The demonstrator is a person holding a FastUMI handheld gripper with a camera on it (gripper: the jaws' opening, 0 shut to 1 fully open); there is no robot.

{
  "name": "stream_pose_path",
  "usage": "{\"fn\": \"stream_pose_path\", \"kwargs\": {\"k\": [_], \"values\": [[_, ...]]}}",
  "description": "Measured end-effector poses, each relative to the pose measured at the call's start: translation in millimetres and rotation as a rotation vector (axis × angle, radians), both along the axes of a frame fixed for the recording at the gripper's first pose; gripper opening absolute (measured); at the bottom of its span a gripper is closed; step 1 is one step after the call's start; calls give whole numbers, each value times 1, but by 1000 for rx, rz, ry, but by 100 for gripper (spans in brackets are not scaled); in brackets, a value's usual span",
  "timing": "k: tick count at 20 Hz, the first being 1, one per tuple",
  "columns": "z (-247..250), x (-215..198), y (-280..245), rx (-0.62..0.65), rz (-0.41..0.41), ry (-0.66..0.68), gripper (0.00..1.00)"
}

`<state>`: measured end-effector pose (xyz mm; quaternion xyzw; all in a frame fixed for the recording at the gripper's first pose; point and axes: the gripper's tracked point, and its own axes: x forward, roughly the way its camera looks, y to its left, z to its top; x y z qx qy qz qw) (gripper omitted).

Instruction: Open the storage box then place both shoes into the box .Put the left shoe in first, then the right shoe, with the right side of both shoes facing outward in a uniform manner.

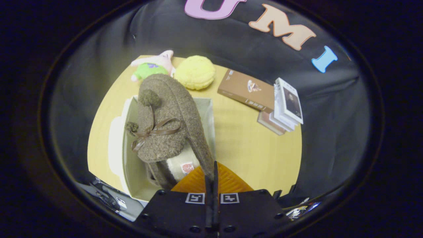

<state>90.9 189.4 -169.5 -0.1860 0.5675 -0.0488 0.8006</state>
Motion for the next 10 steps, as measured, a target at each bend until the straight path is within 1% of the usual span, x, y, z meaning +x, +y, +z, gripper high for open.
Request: {"fn": "stream_pose_path", "kwargs": {"k": [3, 4, 6, 7, 10], "values": [[-37, -2, -1, -14, -57, 55, 4], [-47, -4, -3, -7, -89, 74, 4], [-68, -10, 3, 48, -158, 103, 4], [-76, -14, 1, 48, -180, 123, 4], [-95, -22, -11, 7, -216, 168, 4]]}}
